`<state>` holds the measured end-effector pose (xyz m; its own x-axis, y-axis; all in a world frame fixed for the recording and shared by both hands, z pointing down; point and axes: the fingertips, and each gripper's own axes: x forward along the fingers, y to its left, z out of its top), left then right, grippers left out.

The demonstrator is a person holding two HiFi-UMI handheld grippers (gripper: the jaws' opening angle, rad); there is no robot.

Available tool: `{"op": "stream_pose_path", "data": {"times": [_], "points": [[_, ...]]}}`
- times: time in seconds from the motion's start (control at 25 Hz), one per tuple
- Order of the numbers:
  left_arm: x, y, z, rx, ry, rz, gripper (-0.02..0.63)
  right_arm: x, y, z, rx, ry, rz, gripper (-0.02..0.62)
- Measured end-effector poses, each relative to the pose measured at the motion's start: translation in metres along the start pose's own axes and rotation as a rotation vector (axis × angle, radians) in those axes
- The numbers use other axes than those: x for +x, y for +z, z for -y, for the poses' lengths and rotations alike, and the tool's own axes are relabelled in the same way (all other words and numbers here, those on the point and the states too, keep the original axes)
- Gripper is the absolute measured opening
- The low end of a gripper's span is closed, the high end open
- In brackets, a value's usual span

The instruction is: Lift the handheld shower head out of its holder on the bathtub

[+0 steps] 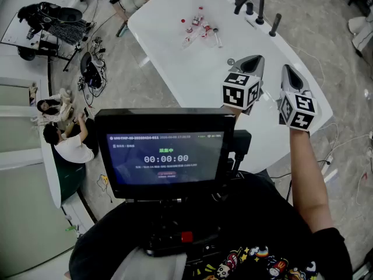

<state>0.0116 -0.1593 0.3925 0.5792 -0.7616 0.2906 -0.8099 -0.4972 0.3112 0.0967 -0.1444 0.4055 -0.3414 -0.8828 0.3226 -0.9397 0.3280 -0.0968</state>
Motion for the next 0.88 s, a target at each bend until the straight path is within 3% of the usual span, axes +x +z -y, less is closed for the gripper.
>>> {"op": "stream_pose_path", "data": {"times": [0.52, 0.88], "points": [[0.006, -0.013, -0.010, -0.010, -0.003, -0.013, 0.002, 0.008, -0.012, 0.002, 0.008, -0.004, 0.006, 0.025], [0.074, -0.034, -0.053, -0.045, 0.017, -0.013, 0.002, 0.092, -0.036, 0.045, -0.005, 0.004, -0.033, 0.055]]}}
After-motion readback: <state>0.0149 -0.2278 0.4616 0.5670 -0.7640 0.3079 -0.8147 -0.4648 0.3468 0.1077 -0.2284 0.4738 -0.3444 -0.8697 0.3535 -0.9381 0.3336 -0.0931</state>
